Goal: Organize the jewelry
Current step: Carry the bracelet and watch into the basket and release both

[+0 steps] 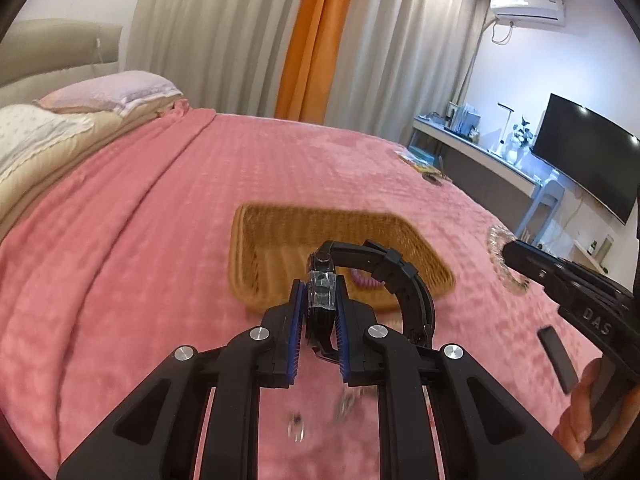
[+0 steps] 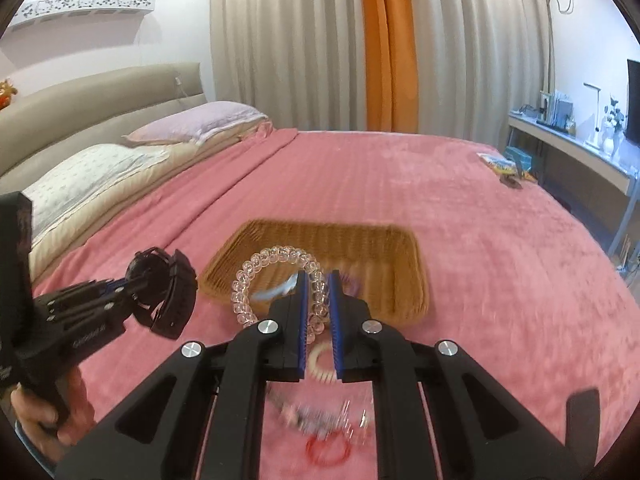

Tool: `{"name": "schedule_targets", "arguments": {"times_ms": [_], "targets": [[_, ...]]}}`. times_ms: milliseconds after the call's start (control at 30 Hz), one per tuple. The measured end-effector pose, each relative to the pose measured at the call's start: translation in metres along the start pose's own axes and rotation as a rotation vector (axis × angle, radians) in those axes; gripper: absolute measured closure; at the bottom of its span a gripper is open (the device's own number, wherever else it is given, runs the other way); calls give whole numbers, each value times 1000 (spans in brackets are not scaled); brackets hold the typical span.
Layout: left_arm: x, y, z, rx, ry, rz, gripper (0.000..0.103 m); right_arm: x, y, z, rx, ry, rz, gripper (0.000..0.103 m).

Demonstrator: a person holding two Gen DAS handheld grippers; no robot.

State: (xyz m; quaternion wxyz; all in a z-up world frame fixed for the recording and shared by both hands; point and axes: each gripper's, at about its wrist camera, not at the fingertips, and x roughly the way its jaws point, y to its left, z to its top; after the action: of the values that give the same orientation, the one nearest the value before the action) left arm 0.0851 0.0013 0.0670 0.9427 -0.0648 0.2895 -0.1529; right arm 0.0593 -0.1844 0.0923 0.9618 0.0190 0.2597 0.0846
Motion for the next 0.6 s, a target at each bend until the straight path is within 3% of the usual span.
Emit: {"name": "schedule_targets", "arguments": {"times_ms": [167, 367, 600], "targets": [[44, 3, 25, -25, 7, -5, 90, 57, -2, 14, -36, 20, -81, 95], [101, 11, 28, -48, 57, 23, 90, 139, -24, 17, 30, 151, -53, 95], [147, 21, 17, -61, 142, 25, 90, 197, -36, 8, 48, 299, -33, 95]]}}
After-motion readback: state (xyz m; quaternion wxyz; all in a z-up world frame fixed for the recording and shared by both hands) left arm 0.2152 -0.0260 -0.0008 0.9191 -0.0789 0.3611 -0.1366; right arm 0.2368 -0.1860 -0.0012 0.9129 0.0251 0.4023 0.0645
